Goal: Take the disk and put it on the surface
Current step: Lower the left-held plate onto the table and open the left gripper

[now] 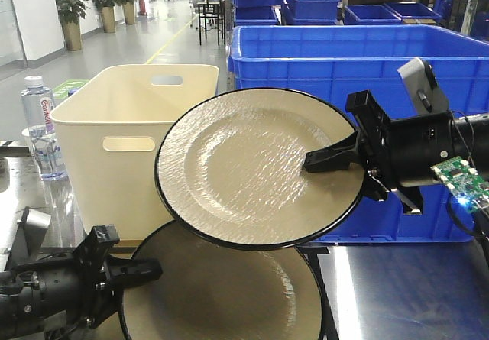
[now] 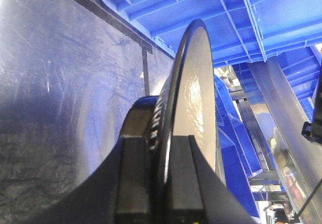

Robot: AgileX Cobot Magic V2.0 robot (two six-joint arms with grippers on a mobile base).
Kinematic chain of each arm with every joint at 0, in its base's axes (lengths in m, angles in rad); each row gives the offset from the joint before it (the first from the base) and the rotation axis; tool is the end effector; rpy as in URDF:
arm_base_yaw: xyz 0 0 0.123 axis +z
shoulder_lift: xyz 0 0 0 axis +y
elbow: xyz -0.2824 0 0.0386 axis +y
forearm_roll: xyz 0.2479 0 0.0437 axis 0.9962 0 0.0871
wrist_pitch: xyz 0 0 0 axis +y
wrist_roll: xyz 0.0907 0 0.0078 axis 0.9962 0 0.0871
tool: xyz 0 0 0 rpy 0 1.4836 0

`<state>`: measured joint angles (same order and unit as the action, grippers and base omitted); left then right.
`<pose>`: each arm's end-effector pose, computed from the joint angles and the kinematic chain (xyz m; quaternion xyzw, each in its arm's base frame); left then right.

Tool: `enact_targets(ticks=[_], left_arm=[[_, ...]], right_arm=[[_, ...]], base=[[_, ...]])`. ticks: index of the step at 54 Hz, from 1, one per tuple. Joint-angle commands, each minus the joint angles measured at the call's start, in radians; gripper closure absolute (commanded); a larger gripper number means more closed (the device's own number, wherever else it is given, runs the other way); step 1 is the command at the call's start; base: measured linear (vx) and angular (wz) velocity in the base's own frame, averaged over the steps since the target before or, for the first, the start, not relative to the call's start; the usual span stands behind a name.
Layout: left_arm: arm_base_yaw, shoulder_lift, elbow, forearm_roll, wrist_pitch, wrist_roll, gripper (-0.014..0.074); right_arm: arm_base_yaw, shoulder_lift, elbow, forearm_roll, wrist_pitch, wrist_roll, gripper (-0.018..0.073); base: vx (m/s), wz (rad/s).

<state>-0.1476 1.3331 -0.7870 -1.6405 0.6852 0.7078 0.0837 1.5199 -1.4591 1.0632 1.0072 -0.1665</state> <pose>0.2591 -0.0967 0.2876 -0.1379 0.7954 -0.5100 0.2970 0.3170 0.0941 0.3994 0.0306 0.8351 0.4779 0.2706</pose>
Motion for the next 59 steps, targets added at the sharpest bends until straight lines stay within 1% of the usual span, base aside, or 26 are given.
enact_targets(ticks=[1, 15, 22, 26, 32, 38, 45, 51, 55, 59], left_arm=[[-0.003, -0.035, -0.039, -0.142, 0.061, -0.015, 0.0595], [-0.003, -0.035, -0.039, -0.142, 0.051, -0.015, 0.0595], [-0.003, -0.035, -0.039, -0.146, 0.003, -0.015, 0.0595], [-0.003, -0.033, -0.039, -0.134, -0.028, -0.015, 0.0595], [-0.003, -0.032, -0.039, -0.087, -0.077, -0.017, 0.0595], [-0.003, -0.032, -0.039, -0.081, -0.102, -0.019, 0.0594], [-0.003, -0.032, -0.035, -0.074, -0.111, -0.055, 0.059], [-0.003, -0.031, -0.027, -0.024, -0.123, -0.094, 0.0584], [-0.003, -0.031, -0.011, -0.019, -0.127, -0.117, 0.0577], [-0.003, -0.031, 0.007, -0.019, -0.126, -0.123, 0.0575]], right_arm=[[-0.004, -0.04, -0.041, 0.116, -0.045, 0.001, 0.0559], [-0.004, -0.04, -0.041, 0.116, -0.044, 0.001, 0.0559], [-0.004, -0.04, -0.041, 0.116, -0.047, 0.001, 0.0559], [-0.004, -0.04, -0.041, 0.116, -0.053, 0.001, 0.0559], [-0.004, -0.04, -0.041, 0.116, -0.07, 0.001, 0.0559], [-0.004, -0.04, -0.041, 0.116, -0.089, 0.001, 0.0559], [-0.004, -0.04, -0.041, 0.116, -0.116, 0.001, 0.0559], [-0.004, -0.04, -0.041, 0.116, -0.128, 0.001, 0.0559], [-0.004, -0.04, -0.041, 0.116, -0.134, 0.001, 0.0559], [-0.004, -0.039, -0.041, 0.116, -0.142, 0.001, 0.0559]], base=[[0.0, 0.0], [0.0, 0.0], [0.0, 0.0], [0.0, 0.0], [0.0, 0.0], [0.0, 0.0], [0.0, 0.0], [0.0, 0.0], [0.0, 0.0], [0.0, 0.0]])
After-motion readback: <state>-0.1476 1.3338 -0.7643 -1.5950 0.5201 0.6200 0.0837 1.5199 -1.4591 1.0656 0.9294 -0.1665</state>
